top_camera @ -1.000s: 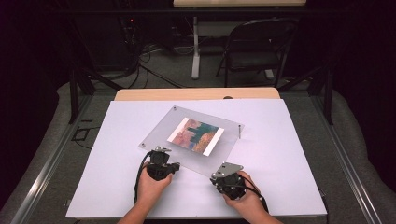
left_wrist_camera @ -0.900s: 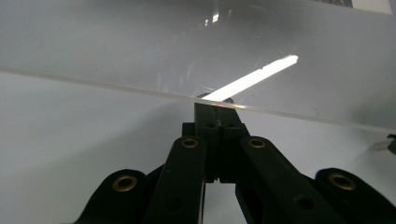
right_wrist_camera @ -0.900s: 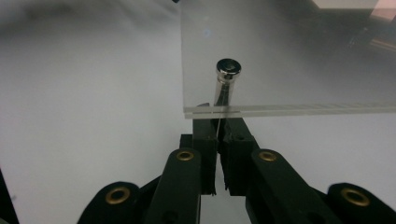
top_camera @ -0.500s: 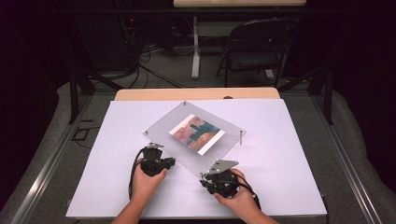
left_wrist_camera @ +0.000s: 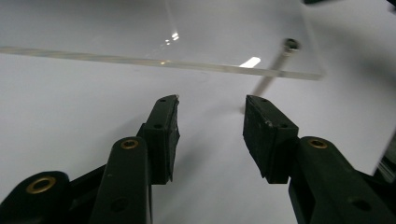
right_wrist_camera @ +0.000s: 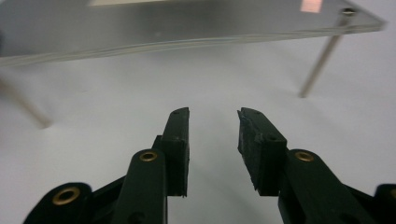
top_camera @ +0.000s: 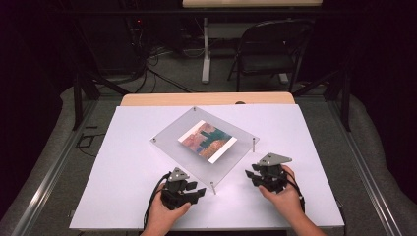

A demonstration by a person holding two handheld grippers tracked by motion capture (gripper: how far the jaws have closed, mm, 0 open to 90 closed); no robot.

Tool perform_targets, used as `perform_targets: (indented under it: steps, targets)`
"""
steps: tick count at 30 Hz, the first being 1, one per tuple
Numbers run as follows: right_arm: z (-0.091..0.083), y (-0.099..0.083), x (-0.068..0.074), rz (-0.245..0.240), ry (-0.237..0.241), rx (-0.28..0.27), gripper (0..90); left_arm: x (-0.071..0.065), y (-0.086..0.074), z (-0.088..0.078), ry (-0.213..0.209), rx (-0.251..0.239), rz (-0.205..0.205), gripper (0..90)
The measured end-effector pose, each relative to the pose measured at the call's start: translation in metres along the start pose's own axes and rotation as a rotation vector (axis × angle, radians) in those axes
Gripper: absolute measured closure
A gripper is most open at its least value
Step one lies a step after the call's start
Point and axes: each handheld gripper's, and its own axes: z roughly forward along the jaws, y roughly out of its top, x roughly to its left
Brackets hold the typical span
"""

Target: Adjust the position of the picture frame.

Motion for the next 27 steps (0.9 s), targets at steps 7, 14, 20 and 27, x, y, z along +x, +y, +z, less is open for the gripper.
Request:
perform_targets:
  steps: [7,14,20,27]
  targets:
    - [0.03,0.005,-0.046,0.058,-0.091,0.012,60.6,-0.019,0.001,0.019,-0.029,0.008,0.051,54.9]
    - [0.052,0.012,-0.064,0.11,-0.075,0.012,61.0,-0.02,0.006,0.037,0.009,-0.006,0.045,58.4]
    - [0.064,0.02,-0.064,0.09,-0.074,0.004,66.0,-0.018,0.012,0.043,-0.004,-0.012,0.024,67.2]
    - [0.075,0.028,-0.061,0.086,-0.089,0.007,79.4,-0.016,0.015,0.049,0.002,-0.006,0.031,79.7]
